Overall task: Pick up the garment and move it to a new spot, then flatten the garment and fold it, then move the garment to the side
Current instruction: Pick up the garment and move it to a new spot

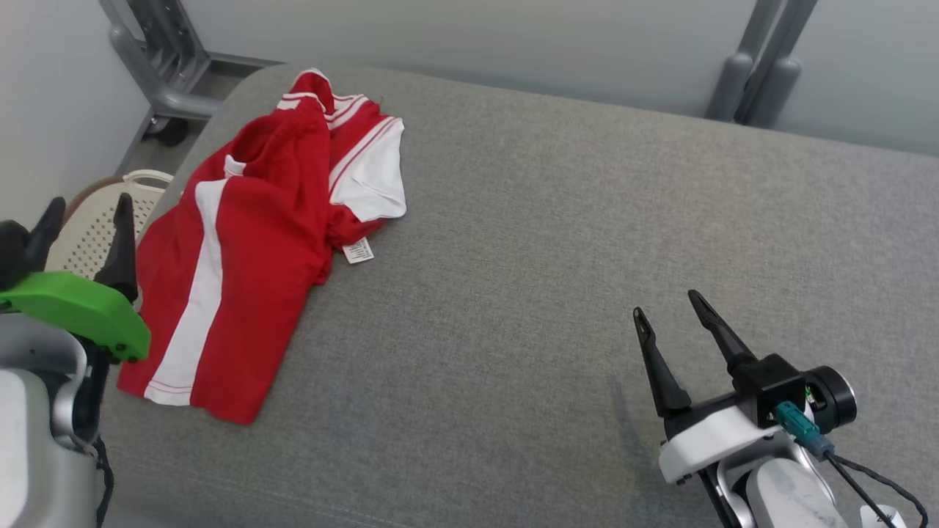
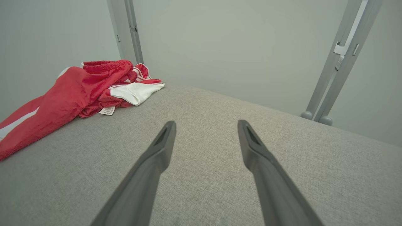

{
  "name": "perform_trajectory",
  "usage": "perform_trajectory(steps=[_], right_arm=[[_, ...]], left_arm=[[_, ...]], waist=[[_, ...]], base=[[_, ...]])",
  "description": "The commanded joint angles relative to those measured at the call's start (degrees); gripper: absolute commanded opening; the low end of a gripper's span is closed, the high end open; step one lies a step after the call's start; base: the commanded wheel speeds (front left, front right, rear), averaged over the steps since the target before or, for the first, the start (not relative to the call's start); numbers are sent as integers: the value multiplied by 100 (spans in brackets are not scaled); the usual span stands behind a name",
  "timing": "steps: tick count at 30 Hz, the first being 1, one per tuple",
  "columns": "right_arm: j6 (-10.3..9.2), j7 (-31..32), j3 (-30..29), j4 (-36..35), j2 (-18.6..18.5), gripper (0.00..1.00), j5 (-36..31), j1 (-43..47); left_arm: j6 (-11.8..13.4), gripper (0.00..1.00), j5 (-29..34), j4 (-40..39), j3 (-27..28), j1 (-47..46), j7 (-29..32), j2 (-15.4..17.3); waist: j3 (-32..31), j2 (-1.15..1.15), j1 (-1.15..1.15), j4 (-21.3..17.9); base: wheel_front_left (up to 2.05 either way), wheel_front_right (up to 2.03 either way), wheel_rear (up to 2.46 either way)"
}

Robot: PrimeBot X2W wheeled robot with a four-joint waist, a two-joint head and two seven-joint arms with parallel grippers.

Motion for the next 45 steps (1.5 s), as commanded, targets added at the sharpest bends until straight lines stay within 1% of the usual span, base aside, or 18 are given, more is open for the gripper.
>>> perform_trajectory(steps=[1, 2, 7, 10, 12, 17, 22, 25, 30, 37, 40, 41, 42, 43, 44, 45], right_arm=[[-2, -21, -31, -34, -24, 100, -49, -112], [-2, -21, -34, -39, -23, 100, -73, -162], [-2, -21, -107, -77, -22, 100, -262, -376], [-2, -21, -88, -112, -20, 100, -351, -528], [-2, -21, -90, -122, -21, 100, -415, -603], [-2, -21, -90, -166, -20, 100, -533, -737], [-2, -21, -109, -206, -20, 100, -637, -806], [-2, -21, -117, -238, -20, 100, -706, -837], [-2, -21, -142, -247, -20, 100, -807, -838], [-2, -21, -93, -230, -21, 100, -869, -825], [-2, -21, -61, -216, -20, 100, -859, -830], [-2, -21, -50, -212, -21, 100, -852, -831], [-2, -21, -40, -209, -21, 100, -845, -828], [-2, -21, -28, -206, -21, 100, -838, -824], [-2, -21, -18, -202, -21, 100, -833, -820], [-2, -21, -11, -194, -21, 100, -829, -813]], left_arm=[[-25, 100, -73, 147, 4, -216, 91, 98], [-30, 100, -164, 260, 10, -331, 165, 152], [-49, 100, -754, 919, 99, -888, 506, 179], [-39, 100, -933, 1239, 103, -1108, 629, 358], [-42, 100, -1089, 1394, 110, -1236, 647, 385], [-45, 100, -1432, 1653, -15, -1400, 645, 585], [-46, 100, -1750, 1849, -232, -1480, 523, 751], [-47, 100, -1933, 1951, -391, -1526, 452, 797], [-46, 100, -2005, 2292, -645, -1616, 271, 948], [-46, 100, -2089, 2878, -885, -1814, 54, 947], [-45, 100, -2111, 3050, -956, -1848, 56, 945], [-45, 94, -2106, 3134, -991, -1862, 46, 950], [-44, 83, -2103, 3217, -1008, -1872, 32, 960], [-39, 33, -2103, 3311, -1025, -1888, 19, 975], [-39, 0, -2122, 3413, -1026, -1904, 38, 970], [-39, 0, -2121, 3505, -1067, -1907, 100, 952]], waist=[[393, 0, 0, -295], [494, 0, 0, -345], [945, 0, 0, -527], [1207, 0, 0, -649], [1357, 0, 0, -716], [1661, 0, 0, -863], [1891, 0, 0, -974], [2000, 0, 0, -1015], [2115, 0, 0, -1045], [2159, 0, 0, -1064], [2143, 0, 0, -1074], [2133, 0, 0, -1077], [2124, 0, 0, -1080], [2115, 0, 0, -1083], [2106, 0, 0, -1085], [2092, 0, 0, -1086]], base=[[0, 0, 0], [0, 0, 0], [0, 0, 0], [0, 0, 0], [0, 0, 0], [0, 0, 0], [0, 0, 0], [0, 0, 0], [0, 0, 0], [0, 0, 0], [0, 0, 0], [0, 0, 0], [0, 0, 0], [0, 0, 0], [0, 0, 0], [0, 0, 0]])
